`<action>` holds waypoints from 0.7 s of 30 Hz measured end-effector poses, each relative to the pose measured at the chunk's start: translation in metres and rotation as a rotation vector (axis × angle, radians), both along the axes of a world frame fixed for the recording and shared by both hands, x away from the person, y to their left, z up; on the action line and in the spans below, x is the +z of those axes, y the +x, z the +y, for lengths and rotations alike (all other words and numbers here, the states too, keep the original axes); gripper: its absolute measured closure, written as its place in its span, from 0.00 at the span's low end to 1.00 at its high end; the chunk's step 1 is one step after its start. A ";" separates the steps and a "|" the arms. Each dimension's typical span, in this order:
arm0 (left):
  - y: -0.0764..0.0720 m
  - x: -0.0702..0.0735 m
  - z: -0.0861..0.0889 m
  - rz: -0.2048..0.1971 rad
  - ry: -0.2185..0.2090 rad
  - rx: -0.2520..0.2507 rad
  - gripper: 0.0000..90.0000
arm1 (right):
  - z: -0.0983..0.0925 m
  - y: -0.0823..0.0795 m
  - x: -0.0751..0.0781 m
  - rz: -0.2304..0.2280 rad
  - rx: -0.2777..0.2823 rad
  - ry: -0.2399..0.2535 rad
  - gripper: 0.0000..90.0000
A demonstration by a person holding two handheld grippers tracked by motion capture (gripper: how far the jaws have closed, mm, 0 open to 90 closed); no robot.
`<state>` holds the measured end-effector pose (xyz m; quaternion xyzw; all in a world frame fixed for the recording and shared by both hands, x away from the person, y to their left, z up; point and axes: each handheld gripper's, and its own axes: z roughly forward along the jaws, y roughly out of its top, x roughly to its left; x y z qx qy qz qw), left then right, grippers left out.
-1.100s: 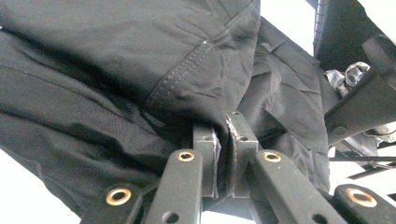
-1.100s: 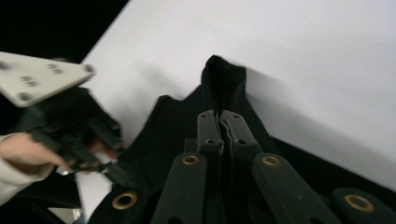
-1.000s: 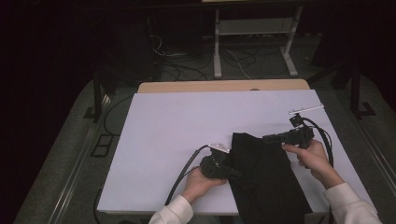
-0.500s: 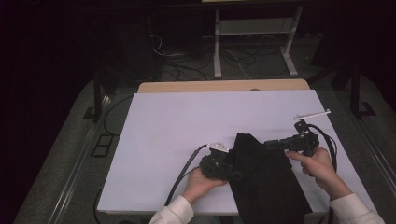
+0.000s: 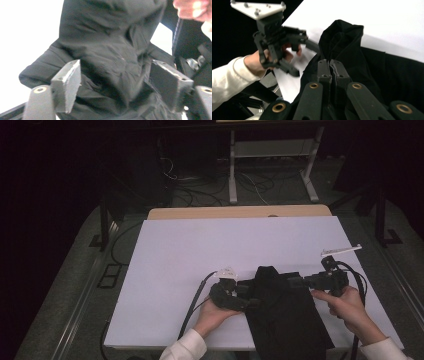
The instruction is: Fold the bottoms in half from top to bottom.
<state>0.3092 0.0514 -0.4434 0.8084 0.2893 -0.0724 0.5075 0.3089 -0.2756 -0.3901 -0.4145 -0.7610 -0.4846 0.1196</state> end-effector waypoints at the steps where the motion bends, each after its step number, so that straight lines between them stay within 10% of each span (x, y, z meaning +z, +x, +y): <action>1: 0.001 0.000 0.002 0.002 -0.003 0.012 0.22 | 0.000 -0.002 0.000 -0.003 0.003 0.001 0.95; 21: 0.007 0.001 0.021 -0.018 -0.047 0.155 0.17 | -0.002 -0.041 -0.001 -0.006 0.001 0.019 0.95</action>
